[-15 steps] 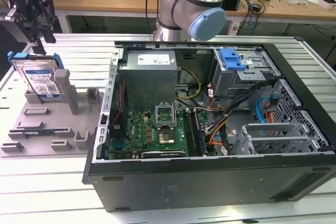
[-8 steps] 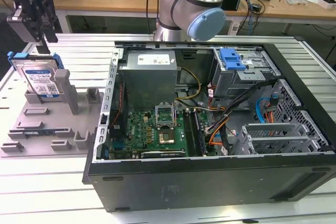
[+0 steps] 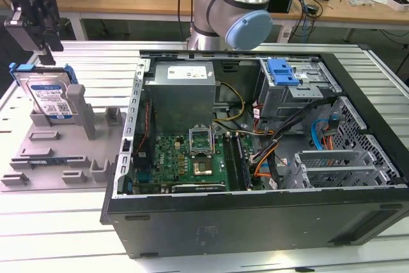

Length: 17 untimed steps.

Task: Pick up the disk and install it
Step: 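Pick up the disk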

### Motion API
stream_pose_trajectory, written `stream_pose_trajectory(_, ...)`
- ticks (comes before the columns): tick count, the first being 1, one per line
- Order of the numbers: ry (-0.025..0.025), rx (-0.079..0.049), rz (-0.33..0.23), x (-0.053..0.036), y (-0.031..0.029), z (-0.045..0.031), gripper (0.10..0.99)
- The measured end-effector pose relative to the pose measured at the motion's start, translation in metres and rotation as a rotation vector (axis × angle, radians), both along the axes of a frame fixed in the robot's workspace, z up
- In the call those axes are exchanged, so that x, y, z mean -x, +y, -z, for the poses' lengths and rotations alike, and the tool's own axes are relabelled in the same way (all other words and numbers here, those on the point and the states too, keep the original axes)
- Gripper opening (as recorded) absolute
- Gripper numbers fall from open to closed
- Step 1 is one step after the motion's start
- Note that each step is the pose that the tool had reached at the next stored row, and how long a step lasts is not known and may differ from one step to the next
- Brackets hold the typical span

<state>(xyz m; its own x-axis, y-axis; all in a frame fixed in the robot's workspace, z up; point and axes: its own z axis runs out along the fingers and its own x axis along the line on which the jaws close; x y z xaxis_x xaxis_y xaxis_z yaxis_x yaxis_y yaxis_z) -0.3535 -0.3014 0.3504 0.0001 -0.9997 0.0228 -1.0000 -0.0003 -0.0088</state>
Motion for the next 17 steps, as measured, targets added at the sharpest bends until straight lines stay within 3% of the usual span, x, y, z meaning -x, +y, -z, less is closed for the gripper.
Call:
stream_pose_trajectory(10,0.0014,0.001,-0.022,0.0420,0.0004,0.0070,0.541)
stream_pose_trajectory(13,0.0046,0.002,-0.028,0.0489,0.0002,0.0098,0.541)
stream_pose_trajectory(17,0.0053,0.003,-0.028,0.0497,0.0000,0.0108,0.541)
